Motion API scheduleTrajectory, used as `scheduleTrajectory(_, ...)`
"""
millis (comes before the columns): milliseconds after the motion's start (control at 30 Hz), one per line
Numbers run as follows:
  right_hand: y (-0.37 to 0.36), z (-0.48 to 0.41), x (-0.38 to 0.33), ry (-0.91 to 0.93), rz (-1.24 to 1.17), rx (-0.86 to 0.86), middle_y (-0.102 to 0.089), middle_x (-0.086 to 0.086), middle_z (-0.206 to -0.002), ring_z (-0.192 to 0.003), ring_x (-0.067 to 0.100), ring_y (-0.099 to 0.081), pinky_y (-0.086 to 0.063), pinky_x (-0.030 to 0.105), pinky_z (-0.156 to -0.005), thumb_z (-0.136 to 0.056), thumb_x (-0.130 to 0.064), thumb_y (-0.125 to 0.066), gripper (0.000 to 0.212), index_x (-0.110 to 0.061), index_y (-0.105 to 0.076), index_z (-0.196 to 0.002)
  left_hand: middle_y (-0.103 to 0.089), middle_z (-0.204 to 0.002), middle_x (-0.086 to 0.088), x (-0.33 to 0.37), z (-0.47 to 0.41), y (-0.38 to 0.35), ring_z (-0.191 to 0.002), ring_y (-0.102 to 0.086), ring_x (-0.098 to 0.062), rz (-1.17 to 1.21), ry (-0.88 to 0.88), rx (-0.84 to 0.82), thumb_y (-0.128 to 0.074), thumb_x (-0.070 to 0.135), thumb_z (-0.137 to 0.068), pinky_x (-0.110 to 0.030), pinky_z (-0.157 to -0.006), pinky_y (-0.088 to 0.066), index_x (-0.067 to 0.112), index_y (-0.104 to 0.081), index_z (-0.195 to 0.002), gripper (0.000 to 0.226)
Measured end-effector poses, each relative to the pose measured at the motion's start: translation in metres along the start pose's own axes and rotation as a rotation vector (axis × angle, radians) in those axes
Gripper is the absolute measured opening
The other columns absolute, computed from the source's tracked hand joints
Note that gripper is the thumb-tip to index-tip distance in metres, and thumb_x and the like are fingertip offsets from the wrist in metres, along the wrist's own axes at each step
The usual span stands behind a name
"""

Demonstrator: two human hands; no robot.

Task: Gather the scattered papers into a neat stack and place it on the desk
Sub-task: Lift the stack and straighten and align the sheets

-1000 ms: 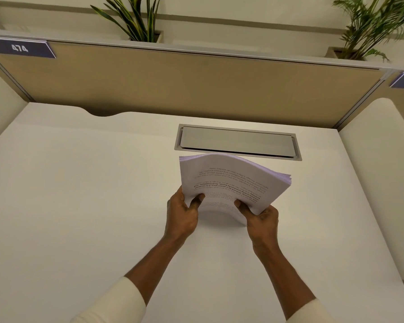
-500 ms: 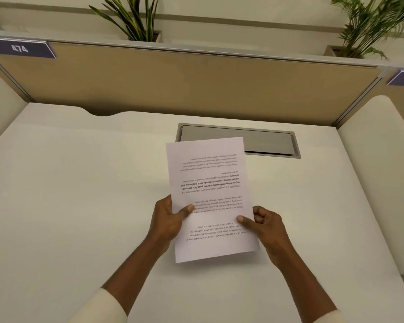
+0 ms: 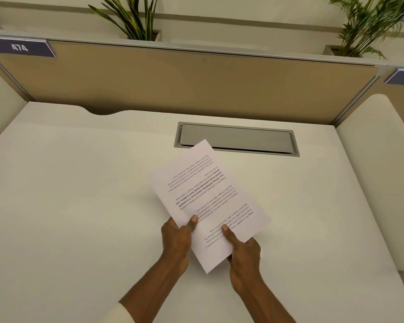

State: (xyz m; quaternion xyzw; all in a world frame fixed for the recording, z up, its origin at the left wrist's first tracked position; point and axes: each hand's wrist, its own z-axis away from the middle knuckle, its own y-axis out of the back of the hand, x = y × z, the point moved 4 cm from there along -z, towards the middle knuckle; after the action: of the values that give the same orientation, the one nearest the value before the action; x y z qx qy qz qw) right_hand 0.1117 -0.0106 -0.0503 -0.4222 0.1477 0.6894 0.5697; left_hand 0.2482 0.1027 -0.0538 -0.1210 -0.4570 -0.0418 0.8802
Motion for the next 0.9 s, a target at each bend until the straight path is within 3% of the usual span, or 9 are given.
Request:
scheduleTrajectory(133,0.002,-0.002,-0.006,0.098,0.094,0.081,-0.087,-0.01,-0.105,-0.096,0.015,-0.084,-0.063,0.036,-0.083,-0.085,-0.004,-0.09,0.03,-0.023,-0.08,-0.106,-0.086,-0.117,0.001,-0.004,0.004,-0.001,-0.109,-0.081,-0.027,0.039,0.045,-0.022,-0.083,0.0,-0.092,-0.048,-0.098,-0.064,0.019,-0.08,-0.12,0.035)
scheduleTrajectory(233,0.009,-0.007,-0.021,0.157,0.173,0.047,-0.087,-0.006,-0.107,-0.097,0.017,-0.084,-0.064,0.039,-0.087,-0.086,-0.003,-0.089,0.03,-0.022,-0.08,-0.108,-0.086,-0.115,-0.003,0.002,0.0,0.007,-0.104,-0.084,-0.025,0.092,0.086,-0.059,-0.088,-0.003,-0.085,-0.041,-0.086,-0.069,0.013,-0.082,-0.12,0.039)
scheduleTrajectory(367,0.028,-0.02,-0.044,0.198,0.268,-0.028,-0.088,-0.002,-0.103,-0.093,0.02,-0.085,-0.068,0.034,-0.077,-0.083,-0.002,-0.09,0.026,-0.019,-0.082,-0.102,-0.085,-0.115,-0.015,0.026,-0.023,0.039,-0.092,-0.084,-0.026,0.122,0.036,-0.017,-0.086,-0.008,-0.084,-0.034,-0.072,-0.069,0.001,-0.078,-0.116,0.035)
scheduleTrajectory(467,0.042,-0.031,-0.062,0.204,0.34,-0.137,-0.087,0.005,-0.106,-0.096,0.026,-0.085,-0.068,0.03,-0.073,-0.078,-0.008,-0.093,0.029,-0.013,-0.084,-0.105,-0.083,-0.115,-0.018,0.052,-0.042,0.066,-0.098,-0.081,-0.032,-0.063,-0.03,0.01,-0.089,-0.003,-0.083,-0.037,-0.076,-0.069,-0.001,-0.074,-0.12,0.041)
scheduleTrajectory(533,0.051,-0.036,-0.071,0.183,0.414,-0.236,-0.087,0.008,-0.112,-0.099,0.03,-0.085,-0.069,0.033,-0.077,-0.072,-0.022,-0.1,0.039,-0.015,-0.087,-0.107,-0.084,-0.116,-0.013,0.069,-0.051,0.078,-0.103,-0.081,-0.032,-0.245,-0.051,-0.075,-0.098,0.012,-0.077,-0.042,-0.087,-0.065,0.007,-0.075,-0.12,0.048)
scheduleTrajectory(633,0.055,-0.038,-0.08,0.147,0.493,-0.379,-0.086,0.009,-0.115,-0.099,0.034,-0.085,-0.069,0.036,-0.077,-0.059,-0.047,-0.104,0.058,-0.023,-0.087,-0.109,-0.085,-0.12,-0.003,0.086,-0.054,0.079,-0.11,-0.082,-0.026,-0.475,0.0,-0.359,-0.099,0.036,-0.077,-0.045,-0.096,-0.063,0.017,-0.074,-0.126,0.058)
scheduleTrajectory(733,0.051,-0.039,-0.083,0.133,0.555,-0.431,-0.086,0.009,-0.114,-0.098,0.035,-0.085,-0.069,0.038,-0.076,-0.055,-0.056,-0.104,0.065,-0.024,-0.087,-0.109,-0.082,-0.129,-0.008,0.087,-0.049,0.065,-0.118,-0.079,-0.032,-0.458,0.127,-0.581,-0.089,0.03,-0.09,-0.046,-0.097,-0.065,0.013,-0.074,-0.135,0.051)
scheduleTrajectory(833,0.046,-0.041,-0.086,0.171,0.596,-0.359,-0.087,0.006,-0.108,-0.093,0.031,-0.086,-0.069,0.035,-0.072,-0.062,-0.044,-0.104,0.049,-0.022,-0.088,-0.103,-0.082,-0.126,-0.012,0.084,-0.046,0.054,-0.116,-0.08,-0.032,-0.435,0.134,-0.576,-0.081,0.019,-0.096,-0.047,-0.098,-0.066,0.008,-0.076,-0.132,0.037)
scheduleTrajectory(900,0.043,-0.043,-0.088,0.228,0.602,-0.269,-0.088,-0.003,-0.101,-0.088,0.02,-0.086,-0.068,0.028,-0.068,-0.071,-0.033,-0.101,0.03,-0.024,-0.088,-0.096,-0.086,-0.115,-0.002,0.085,-0.047,0.046,-0.107,-0.083,-0.025,-0.502,-0.005,-0.463,-0.078,0.021,-0.1,-0.045,-0.095,-0.067,0.015,-0.08,-0.124,0.025)
